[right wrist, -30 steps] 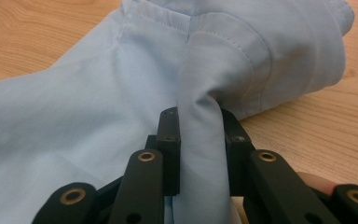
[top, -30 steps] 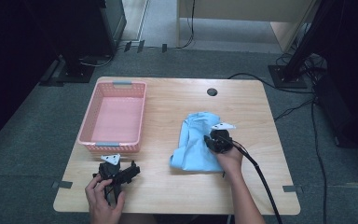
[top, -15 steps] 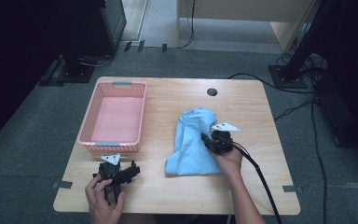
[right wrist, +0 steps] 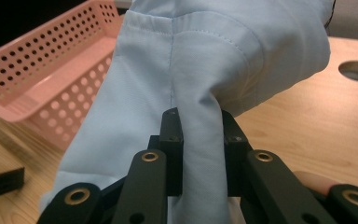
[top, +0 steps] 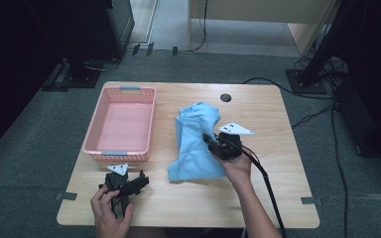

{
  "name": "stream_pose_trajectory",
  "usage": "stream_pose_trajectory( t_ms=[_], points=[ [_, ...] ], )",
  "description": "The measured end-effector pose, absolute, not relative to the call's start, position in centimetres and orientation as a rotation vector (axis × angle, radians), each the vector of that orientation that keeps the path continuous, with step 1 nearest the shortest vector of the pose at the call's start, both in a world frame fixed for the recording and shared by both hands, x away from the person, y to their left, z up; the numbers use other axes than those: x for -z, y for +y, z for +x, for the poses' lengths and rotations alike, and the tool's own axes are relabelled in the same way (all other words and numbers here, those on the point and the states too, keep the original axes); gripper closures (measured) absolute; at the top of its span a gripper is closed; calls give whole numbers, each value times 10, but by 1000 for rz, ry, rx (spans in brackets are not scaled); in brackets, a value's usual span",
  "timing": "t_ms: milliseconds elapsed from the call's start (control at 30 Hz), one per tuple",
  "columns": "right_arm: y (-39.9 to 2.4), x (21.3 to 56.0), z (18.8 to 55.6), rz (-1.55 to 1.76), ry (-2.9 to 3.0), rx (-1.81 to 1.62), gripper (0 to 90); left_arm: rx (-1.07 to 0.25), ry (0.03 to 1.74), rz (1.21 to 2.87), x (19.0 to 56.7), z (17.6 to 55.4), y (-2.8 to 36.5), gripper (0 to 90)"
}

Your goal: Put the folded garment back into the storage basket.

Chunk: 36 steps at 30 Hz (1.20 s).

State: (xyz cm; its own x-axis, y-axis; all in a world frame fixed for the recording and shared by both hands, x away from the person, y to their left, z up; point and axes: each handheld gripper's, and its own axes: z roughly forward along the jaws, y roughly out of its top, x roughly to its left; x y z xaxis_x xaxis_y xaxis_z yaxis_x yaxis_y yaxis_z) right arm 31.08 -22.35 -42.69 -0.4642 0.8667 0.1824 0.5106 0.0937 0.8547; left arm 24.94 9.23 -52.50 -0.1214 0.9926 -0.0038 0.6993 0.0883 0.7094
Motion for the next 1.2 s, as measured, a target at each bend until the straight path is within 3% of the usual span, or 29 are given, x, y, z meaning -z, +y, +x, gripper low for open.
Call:
stream_pose_trajectory(
  t_ms=[533, 1200],
  points=[
    [-194, 369, 314, 1274, 1948, -1431, 774, -775, 1880, 1666, 525, 249, 92, 0],
    [-165, 327, 330, 1254, 1933, -1464, 774, -774, 1880, 1667, 525, 250, 92, 0]
  ],
)
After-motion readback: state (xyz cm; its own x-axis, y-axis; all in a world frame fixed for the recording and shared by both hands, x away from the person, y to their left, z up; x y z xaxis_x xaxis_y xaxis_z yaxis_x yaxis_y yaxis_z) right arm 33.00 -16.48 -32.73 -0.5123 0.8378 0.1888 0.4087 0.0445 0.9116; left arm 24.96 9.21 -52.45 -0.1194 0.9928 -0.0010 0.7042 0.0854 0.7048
